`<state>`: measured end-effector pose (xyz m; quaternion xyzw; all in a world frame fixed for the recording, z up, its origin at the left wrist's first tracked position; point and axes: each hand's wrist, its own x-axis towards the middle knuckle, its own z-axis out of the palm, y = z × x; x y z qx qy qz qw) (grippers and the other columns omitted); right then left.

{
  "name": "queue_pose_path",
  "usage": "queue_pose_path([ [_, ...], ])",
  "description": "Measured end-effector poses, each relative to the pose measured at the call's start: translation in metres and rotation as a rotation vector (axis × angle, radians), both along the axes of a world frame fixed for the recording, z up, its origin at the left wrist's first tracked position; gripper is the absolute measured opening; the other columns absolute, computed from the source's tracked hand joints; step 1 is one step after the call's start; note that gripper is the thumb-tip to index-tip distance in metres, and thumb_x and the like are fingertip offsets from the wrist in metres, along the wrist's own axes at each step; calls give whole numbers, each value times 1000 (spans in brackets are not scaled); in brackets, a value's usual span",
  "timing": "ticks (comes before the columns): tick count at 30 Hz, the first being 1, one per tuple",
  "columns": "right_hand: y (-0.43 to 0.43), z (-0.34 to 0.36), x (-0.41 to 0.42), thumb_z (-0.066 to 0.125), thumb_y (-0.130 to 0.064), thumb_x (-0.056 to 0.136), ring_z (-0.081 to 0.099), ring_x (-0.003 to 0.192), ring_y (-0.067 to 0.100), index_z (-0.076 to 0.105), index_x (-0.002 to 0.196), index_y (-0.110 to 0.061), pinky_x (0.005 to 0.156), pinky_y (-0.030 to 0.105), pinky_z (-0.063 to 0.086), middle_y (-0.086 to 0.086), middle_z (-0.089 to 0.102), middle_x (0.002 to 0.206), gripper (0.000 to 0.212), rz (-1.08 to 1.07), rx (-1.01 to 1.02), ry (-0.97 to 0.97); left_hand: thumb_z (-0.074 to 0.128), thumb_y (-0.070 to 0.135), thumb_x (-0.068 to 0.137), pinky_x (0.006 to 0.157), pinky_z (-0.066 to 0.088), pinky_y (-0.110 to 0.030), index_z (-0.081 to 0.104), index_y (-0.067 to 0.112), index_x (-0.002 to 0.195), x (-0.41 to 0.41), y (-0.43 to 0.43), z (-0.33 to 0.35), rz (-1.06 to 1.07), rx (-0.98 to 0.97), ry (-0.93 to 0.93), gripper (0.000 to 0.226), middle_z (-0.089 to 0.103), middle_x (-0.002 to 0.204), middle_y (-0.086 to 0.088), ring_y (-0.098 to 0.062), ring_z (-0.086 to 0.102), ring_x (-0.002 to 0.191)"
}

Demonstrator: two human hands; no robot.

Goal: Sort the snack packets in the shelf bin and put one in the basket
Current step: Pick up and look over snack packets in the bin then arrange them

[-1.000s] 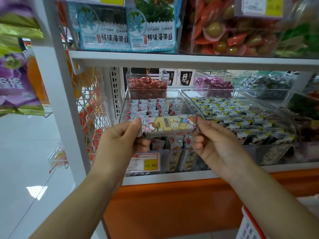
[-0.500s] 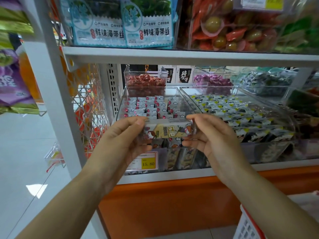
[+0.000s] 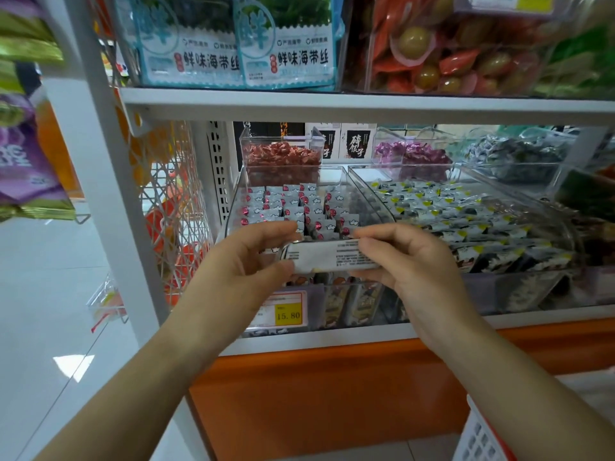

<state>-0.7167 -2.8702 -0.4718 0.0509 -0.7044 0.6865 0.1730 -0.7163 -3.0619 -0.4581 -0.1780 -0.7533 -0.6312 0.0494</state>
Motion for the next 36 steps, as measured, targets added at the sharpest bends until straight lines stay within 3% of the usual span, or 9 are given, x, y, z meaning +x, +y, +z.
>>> queue_pose_path([
  [5, -2, 1, 0, 65, -15, 83, 66, 84, 20, 67, 67, -23, 77, 46, 57, -7, 68, 76, 18, -95, 65, 13, 61, 4, 84, 76, 53, -15, 60, 36, 114, 1, 1, 1, -24, -103, 60, 44, 66, 106, 20, -2, 64, 95],
  [9, -5, 1, 0, 64, -13, 85, 64, 71, 8, 64, 68, -16, 64, 27, 57, -9, 64, 68, 17, -139, 124, 50, 62, 23, 82, 81, 51, -19, 62, 40, 111, 0, 2, -2, -5, -110, 48, 33, 66, 102, 21, 2, 60, 97],
  [12, -10, 1, 4, 65, -15, 86, 60, 69, -2, 64, 71, -23, 61, 10, 48, -18, 63, 68, 17, -128, 257, 128, 61, 33, 80, 70, 52, -16, 68, 37, 97, -1, 3, -4, 66, -139, 62, 19, 67, 93, 16, 2, 61, 86],
  [20, -10, 4, 4, 64, -11, 86, 61, 70, 3, 66, 74, -18, 61, 11, 47, -6, 65, 75, 13, -60, 297, 183, 63, 26, 83, 53, 49, -20, 72, 30, 70, -6, 1, 2, 129, -166, 134, 16, 70, 71, 11, -10, 62, 65],
  [28, -6, 0, 1, 63, -14, 85, 60, 69, 2, 65, 69, -17, 66, 17, 50, -9, 64, 70, 16, -116, 268, 131, 61, 33, 82, 64, 48, -10, 71, 30, 87, -6, 3, 0, 88, -223, 165, 12, 68, 80, 13, 1, 60, 75],
  [30, -3, -1, -1, 63, -15, 86, 64, 75, 10, 65, 68, -19, 71, 32, 56, -8, 65, 69, 18, -127, 198, 90, 63, 40, 77, 75, 49, -10, 66, 34, 104, -5, 4, -2, 37, -291, 156, 28, 63, 97, 19, 4, 58, 89],
  [32, -2, -1, -2, 62, -14, 87, 68, 75, 15, 67, 69, -17, 64, 32, 59, -5, 68, 70, 18, -77, 67, 64, 68, 32, 77, 83, 50, -13, 58, 35, 118, -5, 5, -5, 32, -355, 182, 43, 57, 109, 21, 4, 56, 99],
  [34, -2, 0, -2, 63, -23, 85, 70, 80, 14, 71, 82, -17, 65, 26, 58, -3, 72, 80, 11, 38, -28, 69, 66, 22, 82, 82, 47, -7, 53, 34, 126, -7, 5, -7, 78, -322, 207, 47, 57, 111, 23, 7, 57, 99],
  [36, 0, 0, -1, 65, -36, 76, 70, 92, 13, 68, 108, -21, 76, 26, 57, -3, 72, 99, 35, 142, 14, 81, 62, 20, 86, 82, 45, -3, 49, 30, 132, -9, 3, -8, 123, -238, 190, 49, 60, 110, 21, 11, 58, 97],
])
